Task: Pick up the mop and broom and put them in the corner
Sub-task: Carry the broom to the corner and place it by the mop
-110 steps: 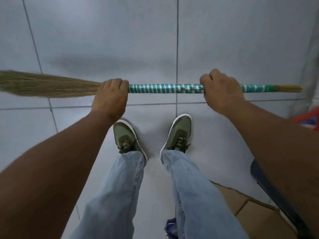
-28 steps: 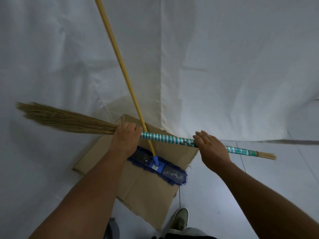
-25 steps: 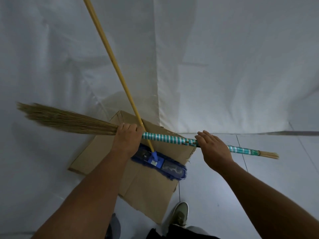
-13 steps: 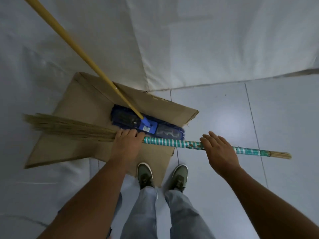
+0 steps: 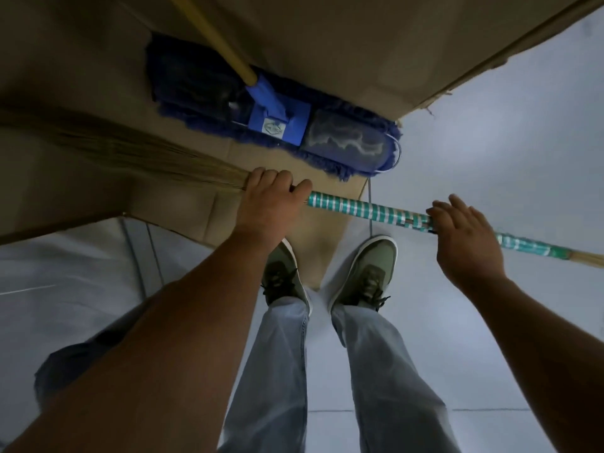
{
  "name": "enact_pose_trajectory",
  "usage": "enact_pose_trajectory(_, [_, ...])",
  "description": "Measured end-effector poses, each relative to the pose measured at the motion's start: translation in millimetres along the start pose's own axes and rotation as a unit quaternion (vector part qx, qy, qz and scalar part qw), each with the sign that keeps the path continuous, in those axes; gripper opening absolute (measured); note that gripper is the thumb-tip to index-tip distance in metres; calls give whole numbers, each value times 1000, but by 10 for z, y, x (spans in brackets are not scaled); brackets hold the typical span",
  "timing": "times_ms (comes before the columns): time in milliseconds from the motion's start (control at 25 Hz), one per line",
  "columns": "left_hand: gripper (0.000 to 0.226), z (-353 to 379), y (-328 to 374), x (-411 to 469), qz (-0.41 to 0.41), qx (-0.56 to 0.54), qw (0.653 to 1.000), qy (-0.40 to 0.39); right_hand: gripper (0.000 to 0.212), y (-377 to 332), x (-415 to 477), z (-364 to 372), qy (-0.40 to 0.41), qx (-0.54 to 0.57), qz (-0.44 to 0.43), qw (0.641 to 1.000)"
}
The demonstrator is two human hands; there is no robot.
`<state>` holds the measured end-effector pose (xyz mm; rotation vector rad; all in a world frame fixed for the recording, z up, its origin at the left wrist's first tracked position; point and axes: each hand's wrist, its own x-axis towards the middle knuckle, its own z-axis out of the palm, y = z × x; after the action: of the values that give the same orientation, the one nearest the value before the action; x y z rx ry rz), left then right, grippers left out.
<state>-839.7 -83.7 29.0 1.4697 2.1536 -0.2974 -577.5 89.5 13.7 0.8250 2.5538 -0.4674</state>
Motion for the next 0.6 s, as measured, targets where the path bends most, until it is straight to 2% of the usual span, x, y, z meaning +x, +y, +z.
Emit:
enact_pose_trajectory(280, [38,985,-116,533,-57,-13,998,-13,30,163,595,858,5,-11,-3,1000])
enact_pose_trajectory(440, [46,1409,-253,755,-35,-13,999,-11,33,162,865,1204,-27,-30,13,999])
enact_pose_trajectory(600, [44,1690,-287,867,-31,-19,999,-12,34,201,1001,1432,-21,-48,17,998])
